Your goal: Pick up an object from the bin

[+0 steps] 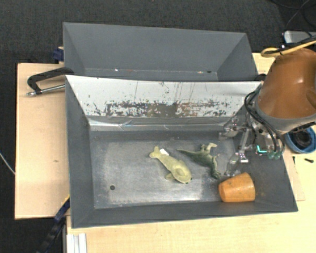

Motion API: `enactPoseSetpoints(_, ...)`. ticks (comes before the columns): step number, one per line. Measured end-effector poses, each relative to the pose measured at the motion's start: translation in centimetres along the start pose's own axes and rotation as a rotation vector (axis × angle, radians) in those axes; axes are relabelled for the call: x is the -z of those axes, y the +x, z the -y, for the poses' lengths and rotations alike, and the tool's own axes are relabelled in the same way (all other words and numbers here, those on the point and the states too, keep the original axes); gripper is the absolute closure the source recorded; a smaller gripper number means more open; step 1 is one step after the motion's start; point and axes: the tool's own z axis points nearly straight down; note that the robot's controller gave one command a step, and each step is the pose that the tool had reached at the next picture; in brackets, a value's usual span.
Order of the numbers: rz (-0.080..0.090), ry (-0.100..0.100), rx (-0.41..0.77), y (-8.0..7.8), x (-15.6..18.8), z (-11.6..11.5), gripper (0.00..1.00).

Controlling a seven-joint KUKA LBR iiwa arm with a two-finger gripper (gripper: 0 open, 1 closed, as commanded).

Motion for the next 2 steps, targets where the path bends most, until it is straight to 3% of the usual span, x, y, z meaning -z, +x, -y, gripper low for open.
enactPoseSetpoints(1,0.004,0.000,0.268,0.2,-4.7,-8.9,0.00)
enactPoseSetpoints(2,0.010,0.002,0.418,-2.0,-10.5,-12.9,0.00)
